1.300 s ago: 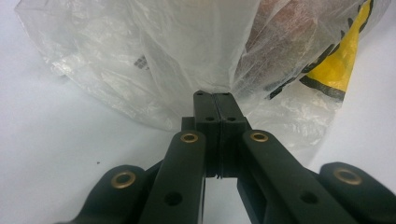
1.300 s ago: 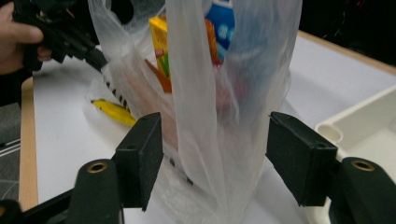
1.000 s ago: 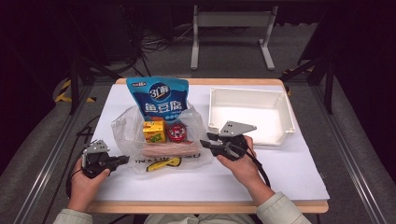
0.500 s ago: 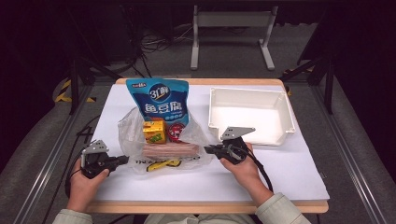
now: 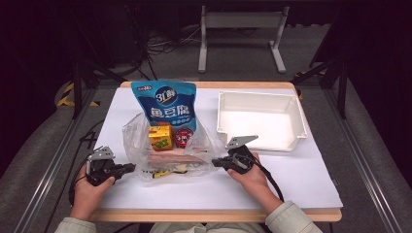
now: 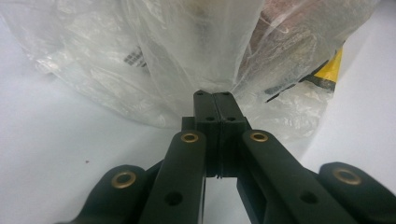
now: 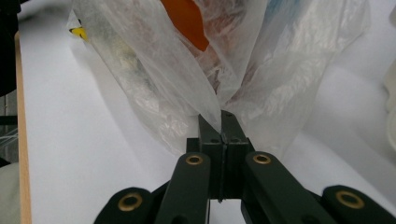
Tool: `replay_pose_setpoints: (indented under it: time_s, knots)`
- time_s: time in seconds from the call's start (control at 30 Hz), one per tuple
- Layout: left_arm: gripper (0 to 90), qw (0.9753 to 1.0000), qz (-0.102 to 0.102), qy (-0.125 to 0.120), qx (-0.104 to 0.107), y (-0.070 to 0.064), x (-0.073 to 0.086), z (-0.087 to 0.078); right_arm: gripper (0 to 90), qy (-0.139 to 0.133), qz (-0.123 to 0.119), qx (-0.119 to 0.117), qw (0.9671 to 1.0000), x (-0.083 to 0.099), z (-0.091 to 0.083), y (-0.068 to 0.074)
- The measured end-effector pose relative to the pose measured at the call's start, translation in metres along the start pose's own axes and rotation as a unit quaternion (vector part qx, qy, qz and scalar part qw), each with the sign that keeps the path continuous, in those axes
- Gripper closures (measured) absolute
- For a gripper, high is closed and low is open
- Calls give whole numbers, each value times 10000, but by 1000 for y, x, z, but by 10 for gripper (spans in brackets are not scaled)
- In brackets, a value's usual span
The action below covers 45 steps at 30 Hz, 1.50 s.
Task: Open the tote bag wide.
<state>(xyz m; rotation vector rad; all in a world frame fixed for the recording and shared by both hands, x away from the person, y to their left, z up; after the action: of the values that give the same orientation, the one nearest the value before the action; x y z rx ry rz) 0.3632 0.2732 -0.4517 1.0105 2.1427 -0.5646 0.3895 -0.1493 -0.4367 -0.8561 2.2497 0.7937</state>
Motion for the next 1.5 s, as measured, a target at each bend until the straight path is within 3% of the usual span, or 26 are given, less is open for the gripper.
replay_pose_setpoints:
  time_s: [0.23,0.43,0.53,0.8,0.9,0.93,1.0,1.03,1.1,1.17,1.27,1.37,1.5]
  knots:
    - [899,9999,43,114,89,-1,0,4,900,146,-1,68,9999,2,3,-3]
    - [900,9994,181,255,110,-4,0,7,900,190,-36,250,9995,2,4,-9]
    - [900,9987,275,418,77,-5,0,10,900,244,-91,458,9986,3,6,-12]
    - [900,9988,237,432,18,-4,0,9,900,227,74,544,9982,4,6,-19]
    - [888,9990,254,365,10,-4,0,6,900,225,83,547,9982,5,6,-18]
    - [888,9995,243,190,57,-4,-1,1,900,226,82,547,9982,5,6,-18]
    - [746,9996,255,-135,47,-7,-4,-9,900,226,86,538,9983,5,6,-18]
    - [695,9990,348,-288,-5,-7,-6,-13,900,225,87,533,9983,5,6,-18]
    - [596,9977,340,-578,-13,-12,-10,-20,900,225,93,527,9983,5,7,-18]
    - [550,9969,379,-684,-91,-15,-13,-23,900,224,95,517,9984,5,7,-18]
    - [502,9921,634,-1012,-388,-27,-24,-30,900,228,98,509,9984,5,7,-17]
    - [506,9914,683,-963,-570,-32,-29,-24,900,224,96,499,9985,4,8,-17]
    - [680,9931,695,-630,-709,-30,-30,-13,900,224,88,488,9985,5,8,-16]
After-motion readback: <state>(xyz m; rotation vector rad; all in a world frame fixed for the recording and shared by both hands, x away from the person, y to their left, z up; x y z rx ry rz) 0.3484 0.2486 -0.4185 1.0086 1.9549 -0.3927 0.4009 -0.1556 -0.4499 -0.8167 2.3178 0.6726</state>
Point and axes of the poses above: each handheld gripper's, and its own axes: z roughly forward along the jaws, x roughly out of its underside, y roughly to its left, the point moved 1 cm from there along z, roughly forward along the jaws, and after that the axes turned 10 degrees about z, right-handed, at the moved point
